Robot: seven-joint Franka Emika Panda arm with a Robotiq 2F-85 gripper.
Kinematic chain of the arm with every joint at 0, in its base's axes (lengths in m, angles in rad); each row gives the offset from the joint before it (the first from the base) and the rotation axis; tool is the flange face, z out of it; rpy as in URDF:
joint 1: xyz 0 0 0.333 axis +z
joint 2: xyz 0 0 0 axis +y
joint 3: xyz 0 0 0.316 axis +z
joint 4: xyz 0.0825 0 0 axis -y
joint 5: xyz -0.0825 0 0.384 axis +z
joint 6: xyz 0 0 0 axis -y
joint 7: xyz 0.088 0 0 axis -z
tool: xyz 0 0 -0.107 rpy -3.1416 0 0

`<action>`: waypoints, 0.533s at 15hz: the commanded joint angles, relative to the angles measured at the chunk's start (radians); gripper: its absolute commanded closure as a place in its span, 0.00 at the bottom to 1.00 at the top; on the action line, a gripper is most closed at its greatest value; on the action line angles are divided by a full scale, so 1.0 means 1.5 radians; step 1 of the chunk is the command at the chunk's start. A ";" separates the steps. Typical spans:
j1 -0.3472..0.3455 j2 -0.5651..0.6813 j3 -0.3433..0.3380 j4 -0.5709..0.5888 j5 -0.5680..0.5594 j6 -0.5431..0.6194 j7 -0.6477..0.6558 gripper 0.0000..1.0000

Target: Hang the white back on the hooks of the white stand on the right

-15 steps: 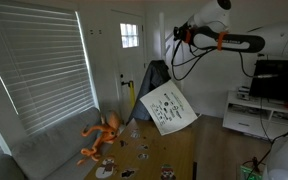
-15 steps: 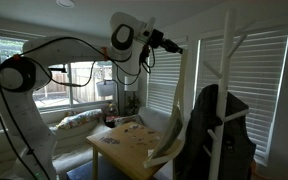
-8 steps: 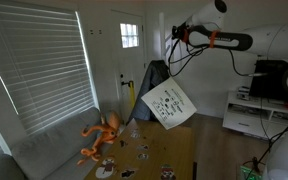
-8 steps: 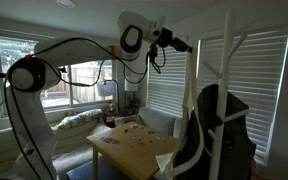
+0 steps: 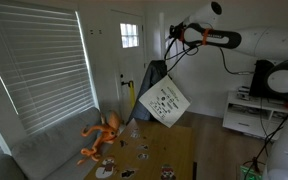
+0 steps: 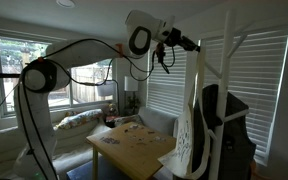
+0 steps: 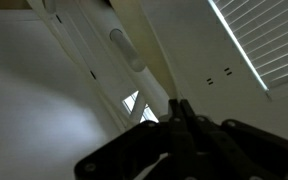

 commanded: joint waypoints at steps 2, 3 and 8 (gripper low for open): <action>-0.009 0.060 -0.015 0.078 0.022 -0.001 0.013 0.99; -0.010 0.067 -0.017 0.084 0.019 -0.005 0.020 0.99; -0.005 0.100 -0.022 0.100 0.016 -0.004 0.044 0.99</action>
